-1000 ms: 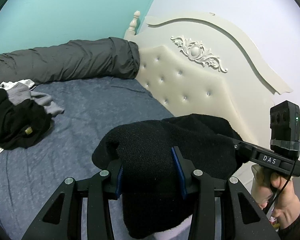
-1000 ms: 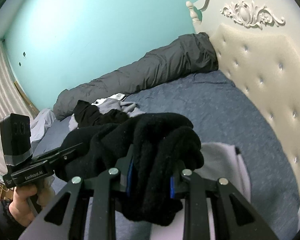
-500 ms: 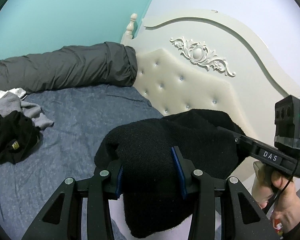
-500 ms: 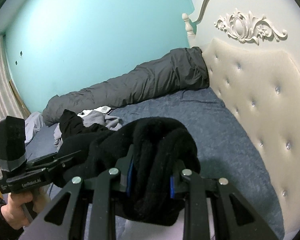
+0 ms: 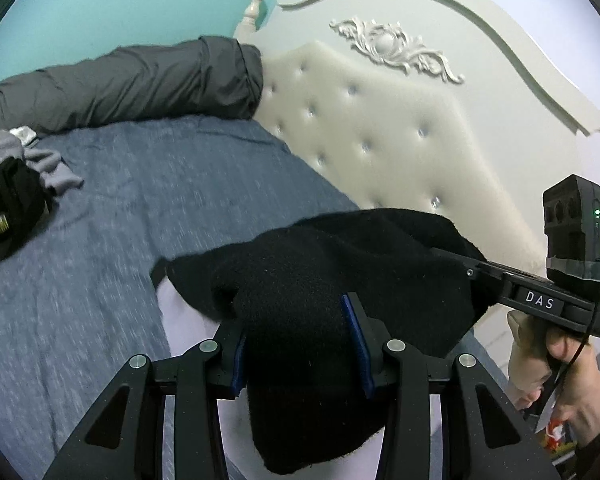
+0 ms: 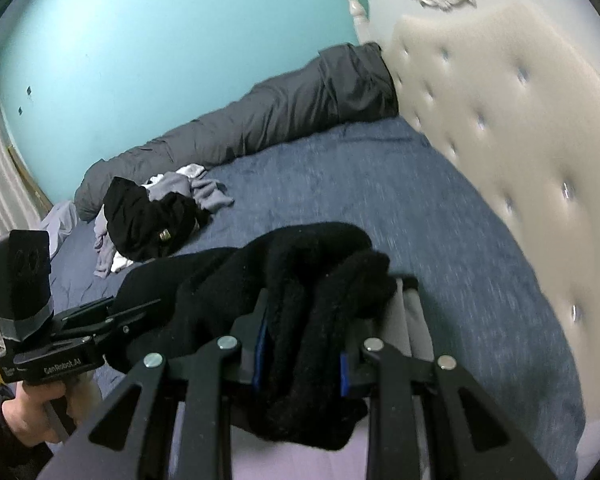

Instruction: Fold clothes

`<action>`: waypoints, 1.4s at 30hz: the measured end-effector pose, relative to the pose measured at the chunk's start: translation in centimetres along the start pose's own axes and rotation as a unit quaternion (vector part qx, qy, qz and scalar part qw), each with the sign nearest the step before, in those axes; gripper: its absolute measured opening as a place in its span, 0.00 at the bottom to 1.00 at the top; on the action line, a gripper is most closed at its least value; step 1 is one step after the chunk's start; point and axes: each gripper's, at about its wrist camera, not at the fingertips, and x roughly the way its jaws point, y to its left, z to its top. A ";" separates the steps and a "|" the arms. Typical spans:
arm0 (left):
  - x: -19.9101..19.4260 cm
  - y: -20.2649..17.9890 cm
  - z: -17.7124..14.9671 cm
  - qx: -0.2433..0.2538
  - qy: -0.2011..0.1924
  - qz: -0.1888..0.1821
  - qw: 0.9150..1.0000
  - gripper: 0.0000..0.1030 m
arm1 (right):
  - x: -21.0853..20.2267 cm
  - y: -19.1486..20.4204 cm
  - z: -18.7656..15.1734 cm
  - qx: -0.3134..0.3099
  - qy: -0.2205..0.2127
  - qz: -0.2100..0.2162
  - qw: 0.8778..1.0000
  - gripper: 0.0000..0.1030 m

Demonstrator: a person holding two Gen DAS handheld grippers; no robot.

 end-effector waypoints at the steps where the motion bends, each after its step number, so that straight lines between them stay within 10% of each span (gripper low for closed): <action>1: 0.1 -0.2 -0.4 0.000 0.004 0.000 1.000 0.43 | -0.1 -0.2 -0.5 0.004 0.005 0.000 1.000 0.25; 42: 3.0 0.2 -10.6 -0.085 0.116 -0.021 0.989 0.43 | 0.6 -4.6 -10.4 0.077 0.117 0.003 0.990 0.25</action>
